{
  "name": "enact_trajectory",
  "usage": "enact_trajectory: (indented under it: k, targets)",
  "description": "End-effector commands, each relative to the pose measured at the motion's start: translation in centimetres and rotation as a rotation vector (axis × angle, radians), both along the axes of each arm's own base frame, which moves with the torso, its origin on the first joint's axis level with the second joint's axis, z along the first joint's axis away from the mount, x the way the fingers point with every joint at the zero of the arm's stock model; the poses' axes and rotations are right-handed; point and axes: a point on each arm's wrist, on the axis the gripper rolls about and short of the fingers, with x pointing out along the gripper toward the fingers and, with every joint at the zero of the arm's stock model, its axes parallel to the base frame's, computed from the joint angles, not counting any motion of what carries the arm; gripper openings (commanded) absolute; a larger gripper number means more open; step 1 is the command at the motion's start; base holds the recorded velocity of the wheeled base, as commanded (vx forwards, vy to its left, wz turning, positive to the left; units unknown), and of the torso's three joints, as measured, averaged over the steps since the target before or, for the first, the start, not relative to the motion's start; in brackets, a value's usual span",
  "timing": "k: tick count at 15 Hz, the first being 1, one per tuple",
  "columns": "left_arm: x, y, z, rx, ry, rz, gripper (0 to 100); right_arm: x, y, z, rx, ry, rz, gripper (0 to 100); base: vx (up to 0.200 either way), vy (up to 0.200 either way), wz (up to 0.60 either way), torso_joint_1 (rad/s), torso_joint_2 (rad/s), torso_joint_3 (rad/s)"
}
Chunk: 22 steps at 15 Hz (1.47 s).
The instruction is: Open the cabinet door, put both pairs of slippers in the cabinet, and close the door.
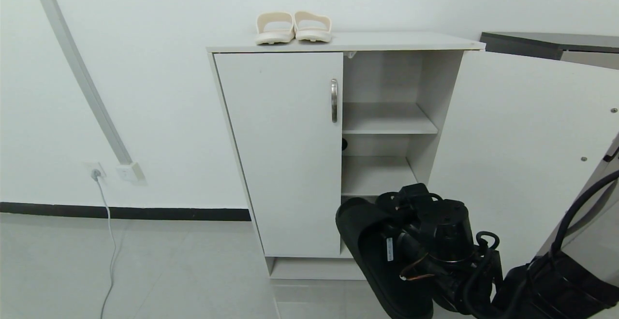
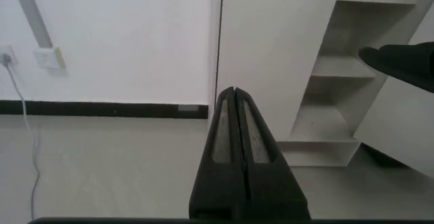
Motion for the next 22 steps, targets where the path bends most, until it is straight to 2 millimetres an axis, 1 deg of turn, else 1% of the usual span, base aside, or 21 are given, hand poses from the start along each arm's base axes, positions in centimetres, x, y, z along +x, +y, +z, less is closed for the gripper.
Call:
enact_trajectory:
  k: [1,4,5,6,8,9,12,14,15,16,17,19,22]
  targets:
    - [0.0,-0.1,0.0,0.023,0.002,-0.04,0,-0.2,0.1,-0.1,-0.004,0.004,0.005,0,0.0,0.0,0.0,0.0,0.0,0.0]
    - [0.0,0.0,-0.4,0.028,0.042,-0.009,0,-0.4,0.4,-0.3,-0.008,0.008,0.017,0,0.0,0.0,0.0,0.0,0.0,0.0]
    - [0.0,0.2,-0.4,0.032,0.04,0.077,0,-0.5,0.4,-0.3,-0.006,0.008,0.02,0,0.0,0.0,0.0,0.0,0.0,0.0]
    - [0.0,0.1,-0.4,0.037,0.04,0.049,0,-0.5,0.5,-0.4,-0.007,0.009,0.021,0,0.0,0.0,0.0,0.0,0.0,0.0]
    - [0.0,-0.2,-0.4,0.07,0.034,-0.07,0,-0.5,0.6,-0.6,-0.012,0.013,0.025,0,0.0,0.0,0.0,0.0,0.0,0.0]
    - [0.0,-0.2,-0.4,0.089,0.033,-0.086,0,-0.6,0.6,-0.6,-0.013,0.013,0.027,0,0.0,0.0,0.0,0.0,0.0,0.0]
    - [0.0,-0.2,-0.4,0.067,0.036,-0.081,0,-0.5,1.2,-0.5,-0.018,0.0,0.037,0,0.0,0.0,0.0,0.0,0.0,0.0]
    - [0.0,-0.2,-0.4,0.067,0.036,-0.075,0,0.8,2.3,0.2,0.006,-0.042,0.012,0,0.0,0.0,0.0,0.0,0.0,0.0]
    - [0.0,-0.2,-0.4,0.067,0.036,-0.075,0,1.2,2.7,0.2,-0.002,-0.055,-0.033,0,0.0,0.0,0.0,0.0,0.0,0.0]
    - [0.0,-0.2,-0.4,0.067,0.034,-0.074,0,2.4,3.6,0.1,-0.009,-0.098,-0.149,0,0.0,0.0,0.0,0.0,0.0,0.0]
    - [0.0,-0.2,-0.4,0.067,0.034,-0.074,0,3.2,4.2,0.3,-0.004,-0.12,-0.202,0,0.0,0.0,0.0,0.0,0.0,0.0]
    - [0.0,-0.2,-0.4,0.066,0.034,-0.075,0,3.5,4.3,0.0,-0.036,-0.1,-0.257,0,0.0,0.0,0.0,0.0,0.0,0.0]
    - [0.0,-0.2,-0.4,0.066,0.036,-0.073,0,3.6,4.4,-0.3,-0.024,-0.04,-0.283,0,0.0,0.0,0.0,0.0,0.0,0.0]
